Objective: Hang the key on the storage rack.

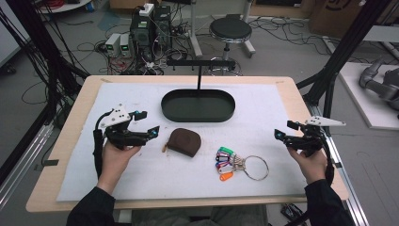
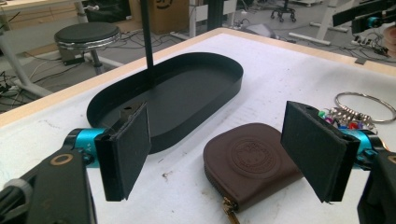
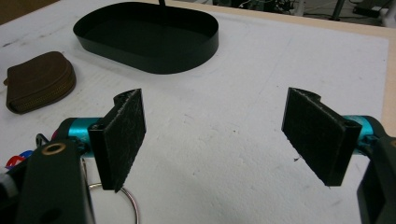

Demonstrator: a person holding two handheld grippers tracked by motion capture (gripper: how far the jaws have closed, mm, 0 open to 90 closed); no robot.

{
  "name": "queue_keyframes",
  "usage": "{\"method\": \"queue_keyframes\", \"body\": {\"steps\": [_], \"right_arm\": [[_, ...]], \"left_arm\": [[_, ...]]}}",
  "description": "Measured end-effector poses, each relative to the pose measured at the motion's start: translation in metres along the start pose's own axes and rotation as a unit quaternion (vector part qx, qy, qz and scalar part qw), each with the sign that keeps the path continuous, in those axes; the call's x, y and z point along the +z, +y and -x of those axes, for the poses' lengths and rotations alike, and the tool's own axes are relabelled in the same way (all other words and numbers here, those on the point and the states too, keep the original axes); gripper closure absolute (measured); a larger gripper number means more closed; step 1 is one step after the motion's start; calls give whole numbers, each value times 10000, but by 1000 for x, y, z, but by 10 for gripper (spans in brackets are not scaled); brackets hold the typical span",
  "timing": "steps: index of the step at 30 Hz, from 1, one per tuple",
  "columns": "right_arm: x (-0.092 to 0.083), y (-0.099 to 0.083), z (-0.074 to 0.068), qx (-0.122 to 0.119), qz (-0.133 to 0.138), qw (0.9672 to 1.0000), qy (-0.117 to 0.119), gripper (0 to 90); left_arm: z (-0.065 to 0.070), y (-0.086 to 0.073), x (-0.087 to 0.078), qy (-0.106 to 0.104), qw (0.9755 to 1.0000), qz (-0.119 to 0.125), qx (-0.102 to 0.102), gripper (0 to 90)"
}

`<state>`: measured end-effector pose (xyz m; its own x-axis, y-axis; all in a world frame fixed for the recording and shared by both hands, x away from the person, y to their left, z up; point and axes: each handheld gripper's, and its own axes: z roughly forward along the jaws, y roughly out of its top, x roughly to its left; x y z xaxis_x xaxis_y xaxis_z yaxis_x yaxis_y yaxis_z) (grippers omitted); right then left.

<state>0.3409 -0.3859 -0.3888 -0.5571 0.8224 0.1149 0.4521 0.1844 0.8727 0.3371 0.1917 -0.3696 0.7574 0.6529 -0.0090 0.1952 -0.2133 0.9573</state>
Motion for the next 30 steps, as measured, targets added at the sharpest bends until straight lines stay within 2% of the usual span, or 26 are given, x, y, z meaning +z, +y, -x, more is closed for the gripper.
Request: {"method": "queue_keyframes", "body": {"steps": [2, 7, 11, 13, 22, 25, 26, 28, 30], "right_arm": [[0, 0, 0, -20, -1, 10000, 17, 270], [2, 0, 0, -15, 22, 10000, 38, 279], [1, 0, 1, -21, 19, 10000, 63, 348], [-1, -1, 1, 9, -9, 10000, 97, 400], [-10, -10, -5, 103, -14, 9997, 214, 497], [-9, -20, -10, 234, -181, 9990, 331, 522], [-9, -20, -10, 234, -181, 9990, 331, 522], [-8, -27, -16, 242, -392, 9983, 366, 542], [-9, -29, -18, 232, -492, 9979, 356, 549]], "left_arm": [[1, 0, 0, -14, 10000, -24, 24, 241], [1, 0, 0, -73, 10000, 13, -24, 247], [1, -1, 2, -90, 9999, 3, -67, 255], [1, -1, 2, -53, 10000, -22, -53, 257], [-2, -2, 6, 163, 9999, -3, 19, 262], [-4, -1, 5, 201, 9998, 77, 4, 262], [-4, -1, 5, 201, 9998, 77, 4, 262], [-4, 0, 5, 244, 9997, 76, 24, 262], [-3, 0, 5, 258, 9996, 70, 29, 262]]}}
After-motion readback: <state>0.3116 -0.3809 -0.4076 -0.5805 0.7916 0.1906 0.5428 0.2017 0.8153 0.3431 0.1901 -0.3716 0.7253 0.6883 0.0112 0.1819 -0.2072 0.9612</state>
